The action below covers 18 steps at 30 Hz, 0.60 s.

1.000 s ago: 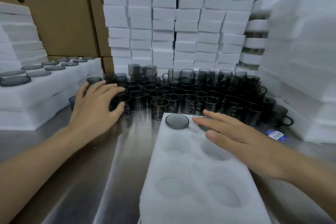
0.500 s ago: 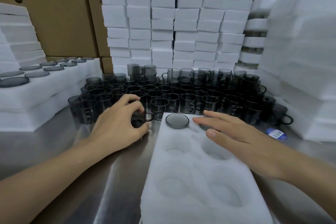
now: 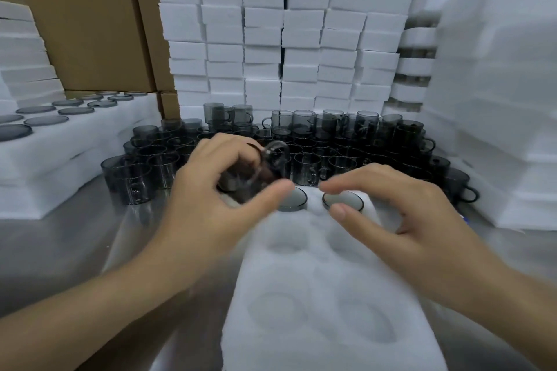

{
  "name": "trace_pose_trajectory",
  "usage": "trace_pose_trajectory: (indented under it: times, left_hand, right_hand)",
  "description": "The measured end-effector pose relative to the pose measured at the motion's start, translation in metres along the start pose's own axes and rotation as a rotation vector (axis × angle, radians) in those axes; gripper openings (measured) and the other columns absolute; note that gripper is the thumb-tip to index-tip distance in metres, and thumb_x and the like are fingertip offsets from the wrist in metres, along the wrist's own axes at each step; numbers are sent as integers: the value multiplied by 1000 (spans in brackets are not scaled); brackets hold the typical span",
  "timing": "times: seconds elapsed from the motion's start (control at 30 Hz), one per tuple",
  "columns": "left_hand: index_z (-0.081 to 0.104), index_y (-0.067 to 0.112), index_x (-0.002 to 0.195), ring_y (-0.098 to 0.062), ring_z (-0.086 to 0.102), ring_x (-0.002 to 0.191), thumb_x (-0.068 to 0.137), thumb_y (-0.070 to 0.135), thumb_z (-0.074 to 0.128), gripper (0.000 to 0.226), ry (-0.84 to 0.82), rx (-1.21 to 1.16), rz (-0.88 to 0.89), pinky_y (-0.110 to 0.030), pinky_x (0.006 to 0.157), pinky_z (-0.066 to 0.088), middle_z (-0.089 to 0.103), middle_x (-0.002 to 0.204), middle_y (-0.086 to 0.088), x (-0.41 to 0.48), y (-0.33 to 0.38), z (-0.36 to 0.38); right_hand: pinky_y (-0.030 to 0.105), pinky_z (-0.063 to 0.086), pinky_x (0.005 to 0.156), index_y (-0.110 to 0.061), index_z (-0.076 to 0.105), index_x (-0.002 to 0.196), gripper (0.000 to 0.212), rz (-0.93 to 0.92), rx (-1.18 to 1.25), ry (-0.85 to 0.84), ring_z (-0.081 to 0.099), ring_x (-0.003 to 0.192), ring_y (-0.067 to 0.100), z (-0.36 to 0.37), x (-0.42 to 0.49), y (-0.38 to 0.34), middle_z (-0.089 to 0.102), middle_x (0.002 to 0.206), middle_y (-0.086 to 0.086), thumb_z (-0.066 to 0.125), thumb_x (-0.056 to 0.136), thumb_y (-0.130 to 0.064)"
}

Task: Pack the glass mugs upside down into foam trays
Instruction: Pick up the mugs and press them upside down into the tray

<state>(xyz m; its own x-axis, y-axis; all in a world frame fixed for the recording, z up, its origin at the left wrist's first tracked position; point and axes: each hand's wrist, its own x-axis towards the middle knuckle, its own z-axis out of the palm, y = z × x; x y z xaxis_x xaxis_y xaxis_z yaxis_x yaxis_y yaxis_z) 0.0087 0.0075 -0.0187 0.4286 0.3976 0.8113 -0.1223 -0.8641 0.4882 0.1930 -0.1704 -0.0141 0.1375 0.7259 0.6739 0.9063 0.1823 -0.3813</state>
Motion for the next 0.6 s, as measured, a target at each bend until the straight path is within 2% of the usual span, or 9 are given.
trace_pose_trajectory:
  times: [0.07, 0.13, 0.2, 0.27, 0.33, 0.47, 0.6]
  left_hand:
    - [57, 36, 88, -25, 62, 107, 85, 48, 83, 29, -67, -9, 143, -29, 90, 45, 65, 108, 16, -7, 22, 4]
    - [56, 35, 89, -25, 61, 106, 84, 46, 86, 32, -109, -25, 203, -23, 90, 42, 63, 110, 17, -13, 36, 7]
    - [57, 31, 87, -22, 59, 106, 82, 46, 88, 35, -156, 4, 236, -22, 91, 40, 64, 111, 17, -15, 41, 7]
    - [60, 28, 86, -20, 58, 107, 80, 45, 90, 35, -206, 27, 240, -25, 91, 40, 65, 110, 15, -12, 42, 8]
    - [60, 24, 84, -18, 56, 105, 79, 41, 91, 36, -235, 11, 229, -26, 90, 41, 66, 108, 13, -4, 41, 13]
    - [58, 18, 85, -21, 56, 104, 76, 33, 95, 40, -277, -44, 195, -36, 90, 45, 67, 108, 8, 11, 36, 31]
    - [52, 25, 102, -31, 62, 111, 76, 37, 92, 50, -248, -183, 145, -44, 90, 52, 65, 118, 8, 3, 23, 32]
  right_hand:
    - [18, 50, 89, -35, 69, 121, 24, -20, 110, 36, 72, 107, 9, 3, -3, -15, 75, 106, -19, 68, 100, -45]
    - [22, 54, 76, -30, 65, 112, 23, -25, 211, 80, 74, 86, 14, 5, -6, -26, 76, 90, -14, 69, 96, -46]
    - [26, 55, 67, -33, 63, 113, 23, 0, 272, 104, 73, 74, 18, 4, -5, -30, 74, 82, -8, 69, 95, -46]
    - [26, 56, 65, -37, 65, 119, 22, 0, 262, 105, 74, 72, 16, 2, -4, -30, 73, 85, -8, 67, 98, -44]
    - [24, 57, 69, -34, 69, 115, 14, -27, 215, 138, 76, 76, 13, 2, -2, -25, 73, 90, -10, 66, 102, -38]
    - [33, 58, 70, -29, 68, 109, 7, 70, 286, 177, 75, 81, 21, 5, -2, -9, 73, 89, -1, 65, 103, -28]
    - [22, 53, 70, -26, 64, 108, 9, 63, 326, 163, 71, 82, 15, 7, -4, -3, 69, 91, -7, 60, 104, -33]
